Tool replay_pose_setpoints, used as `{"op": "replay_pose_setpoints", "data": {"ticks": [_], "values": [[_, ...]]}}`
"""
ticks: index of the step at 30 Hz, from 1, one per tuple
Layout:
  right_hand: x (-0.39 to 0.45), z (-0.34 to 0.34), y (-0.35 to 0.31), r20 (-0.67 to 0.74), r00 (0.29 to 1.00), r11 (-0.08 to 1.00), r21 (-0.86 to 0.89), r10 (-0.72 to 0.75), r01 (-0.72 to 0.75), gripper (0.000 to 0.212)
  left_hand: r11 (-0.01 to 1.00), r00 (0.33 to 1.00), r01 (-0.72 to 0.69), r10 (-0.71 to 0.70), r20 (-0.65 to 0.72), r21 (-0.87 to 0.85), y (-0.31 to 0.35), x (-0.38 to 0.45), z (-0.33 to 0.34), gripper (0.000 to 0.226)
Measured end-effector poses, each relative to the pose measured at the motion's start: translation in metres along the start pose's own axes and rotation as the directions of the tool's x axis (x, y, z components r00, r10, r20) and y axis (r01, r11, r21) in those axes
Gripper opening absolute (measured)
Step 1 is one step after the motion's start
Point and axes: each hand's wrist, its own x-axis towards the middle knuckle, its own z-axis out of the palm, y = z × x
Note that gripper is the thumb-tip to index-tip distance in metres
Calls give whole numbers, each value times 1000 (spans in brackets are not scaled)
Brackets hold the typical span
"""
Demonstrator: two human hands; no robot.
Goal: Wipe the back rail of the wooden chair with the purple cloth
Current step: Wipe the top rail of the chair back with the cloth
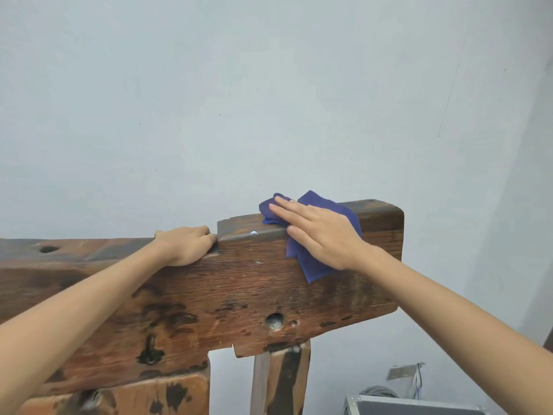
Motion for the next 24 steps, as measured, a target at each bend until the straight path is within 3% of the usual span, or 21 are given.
{"op": "replay_pose_setpoints", "data": {"ticks": [6,9,12,15,17,20,22,24], "values": [[-50,7,60,-80,984,982,-120,-159,149,51,999,999,-33,33,-1,3,-3,3,3,36],[-75,9,102,-229,973,989,-139,11,-44,48,999,999,-45,46,-18,23,-4,6,5,38],[-90,24,124,-398,887,956,-72,233,-284,46,998,998,-47,49,-35,45,-3,10,8,40],[-86,56,107,-577,681,857,69,451,-510,44,998,999,-41,43,-34,49,-2,11,9,41],[-74,74,81,-636,457,735,273,622,-620,45,998,999,-38,39,-36,45,-1,12,11,41],[-49,87,35,-580,138,510,549,803,-662,50,998,998,-34,36,-46,48,1,11,12,38],[-35,93,8,-502,17,382,634,865,-673,53,999,999,-31,32,-33,37,3,10,10,36],[-21,96,-10,-436,-46,291,673,899,-680,54,999,999,-30,30,-14,16,4,8,8,35]]}}
